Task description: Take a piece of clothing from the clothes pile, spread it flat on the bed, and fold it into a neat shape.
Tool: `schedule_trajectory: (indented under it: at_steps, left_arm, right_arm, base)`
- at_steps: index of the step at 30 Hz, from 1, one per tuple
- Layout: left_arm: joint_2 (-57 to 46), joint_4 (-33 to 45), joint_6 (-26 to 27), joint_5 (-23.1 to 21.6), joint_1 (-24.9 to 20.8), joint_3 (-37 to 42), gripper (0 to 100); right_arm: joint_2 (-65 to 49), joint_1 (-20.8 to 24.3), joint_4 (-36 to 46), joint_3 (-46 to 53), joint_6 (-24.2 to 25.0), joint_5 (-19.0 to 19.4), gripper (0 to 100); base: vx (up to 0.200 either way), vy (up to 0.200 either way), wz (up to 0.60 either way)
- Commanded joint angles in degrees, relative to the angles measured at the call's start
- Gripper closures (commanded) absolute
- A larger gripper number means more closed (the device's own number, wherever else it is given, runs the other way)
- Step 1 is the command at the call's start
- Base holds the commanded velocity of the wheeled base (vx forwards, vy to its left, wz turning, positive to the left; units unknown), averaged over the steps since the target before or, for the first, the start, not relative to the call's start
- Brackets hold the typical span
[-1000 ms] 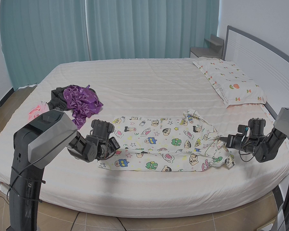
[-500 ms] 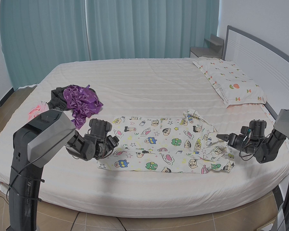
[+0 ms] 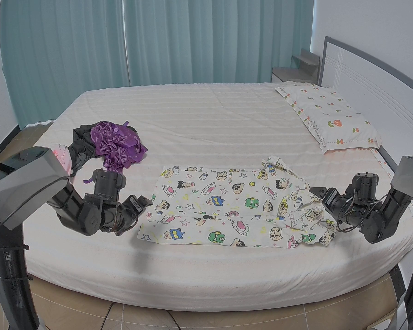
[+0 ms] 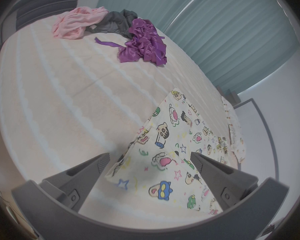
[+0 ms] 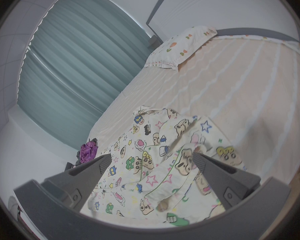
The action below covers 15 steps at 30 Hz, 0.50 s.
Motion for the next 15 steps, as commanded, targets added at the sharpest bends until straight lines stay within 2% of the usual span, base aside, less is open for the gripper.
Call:
schedule_trajectory:
  at_steps: [1, 3, 7, 15]
  left_arm:
    - [-7.0, -15.6, -4.7, -6.5, 0.5, 16.8, 0]
    - [-4.6, -20.1, -4.7, -7.7, 0.5, 18.6, 0]
    - [-0.7, -25.9, -4.5, -7.3, 0.3, 19.2, 0]
    - [-0.6, -26.7, -4.4, -7.3, 0.1, 20.6, 0]
  right_arm:
    - [2.6, 4.1, 0.0, 1.1, 3.6, -2.7, 0]
    - [3.1, 3.7, 0.0, 1.3, 3.5, -3.0, 0]
    - [5.0, 3.5, 0.0, 1.1, 3.2, -3.5, 0]
    - [7.9, 3.3, 0.0, 0.1, 3.0, -4.2, 0]
  base:
    - [0.000, 0.000, 0.00]
    - [0.000, 0.000, 0.00]
    - [0.000, 0.000, 0.00]
    - [0.000, 0.000, 0.00]
